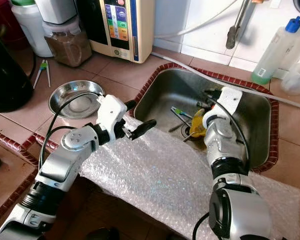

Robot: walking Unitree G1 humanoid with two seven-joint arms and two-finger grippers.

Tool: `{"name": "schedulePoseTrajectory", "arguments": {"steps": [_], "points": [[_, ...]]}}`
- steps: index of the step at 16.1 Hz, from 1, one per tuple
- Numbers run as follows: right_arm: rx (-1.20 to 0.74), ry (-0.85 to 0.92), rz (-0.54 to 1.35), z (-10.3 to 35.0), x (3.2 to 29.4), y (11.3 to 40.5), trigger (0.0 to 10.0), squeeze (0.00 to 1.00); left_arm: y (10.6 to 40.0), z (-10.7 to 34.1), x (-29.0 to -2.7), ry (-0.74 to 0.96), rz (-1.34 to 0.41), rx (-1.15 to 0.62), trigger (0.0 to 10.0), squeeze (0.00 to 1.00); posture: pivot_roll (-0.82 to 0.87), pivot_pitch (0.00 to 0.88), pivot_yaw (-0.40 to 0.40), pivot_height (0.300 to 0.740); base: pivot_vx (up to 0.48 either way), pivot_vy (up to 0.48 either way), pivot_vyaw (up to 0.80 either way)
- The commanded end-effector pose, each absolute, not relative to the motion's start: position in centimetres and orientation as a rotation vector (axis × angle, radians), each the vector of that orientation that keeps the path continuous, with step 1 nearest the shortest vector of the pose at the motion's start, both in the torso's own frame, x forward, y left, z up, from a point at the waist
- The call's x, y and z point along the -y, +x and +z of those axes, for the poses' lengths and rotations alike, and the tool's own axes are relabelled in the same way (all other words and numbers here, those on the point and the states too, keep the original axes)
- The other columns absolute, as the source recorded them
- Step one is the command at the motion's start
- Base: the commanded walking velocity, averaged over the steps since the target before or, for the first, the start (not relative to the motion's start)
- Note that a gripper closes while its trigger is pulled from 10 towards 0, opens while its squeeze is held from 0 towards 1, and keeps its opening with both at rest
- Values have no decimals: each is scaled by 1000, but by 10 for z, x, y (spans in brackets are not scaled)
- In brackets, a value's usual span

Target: Kitchen organization

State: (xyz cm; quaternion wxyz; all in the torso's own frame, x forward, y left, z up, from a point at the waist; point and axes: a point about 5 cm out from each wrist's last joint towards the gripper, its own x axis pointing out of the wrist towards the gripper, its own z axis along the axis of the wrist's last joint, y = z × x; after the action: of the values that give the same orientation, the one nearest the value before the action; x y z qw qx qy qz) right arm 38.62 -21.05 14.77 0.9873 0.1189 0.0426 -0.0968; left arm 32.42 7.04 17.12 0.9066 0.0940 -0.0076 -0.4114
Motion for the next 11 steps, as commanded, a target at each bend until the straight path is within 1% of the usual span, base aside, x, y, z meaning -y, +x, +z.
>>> {"name": "schedulePoseTrajectory", "arguments": {"steps": [1,3,6,7,8,9,10,11], "points": [[-74,238,-208,150,213,387,10000,1000,324,173,-70,216,-845,20,10000,1000,27,112,17,740,0,0,0],[-30,183,-160,157,206,389,10000,1000,324,173,-71,212,-848,10,10000,1000,28,110,18,740,0,0,0],[14,206,-120,164,199,392,10000,1000,328,174,-75,225,-796,20,10000,1000,30,113,17,740,0,0,0],[23,223,-106,165,196,392,10000,1000,332,176,-78,239,-753,28,10000,1000,30,115,17,740,0,0,0],[51,300,-32,170,184,393,10000,1000,341,182,-87,232,-625,57,10000,1000,32,115,17,740,0,0,0],[67,322,27,173,177,393,10000,1000,344,184,-90,218,-588,65,10000,1000,32,115,18,740,0,0,0],[67,322,27,173,177,393,10000,1000,344,184,-90,218,-588,65,10000,1000,32,115,18,740,0,0,0],[83,327,72,175,172,393,10000,1000,346,186,-93,204,-555,71,10000,1000,32,116,19,740,0,0,0]]}}
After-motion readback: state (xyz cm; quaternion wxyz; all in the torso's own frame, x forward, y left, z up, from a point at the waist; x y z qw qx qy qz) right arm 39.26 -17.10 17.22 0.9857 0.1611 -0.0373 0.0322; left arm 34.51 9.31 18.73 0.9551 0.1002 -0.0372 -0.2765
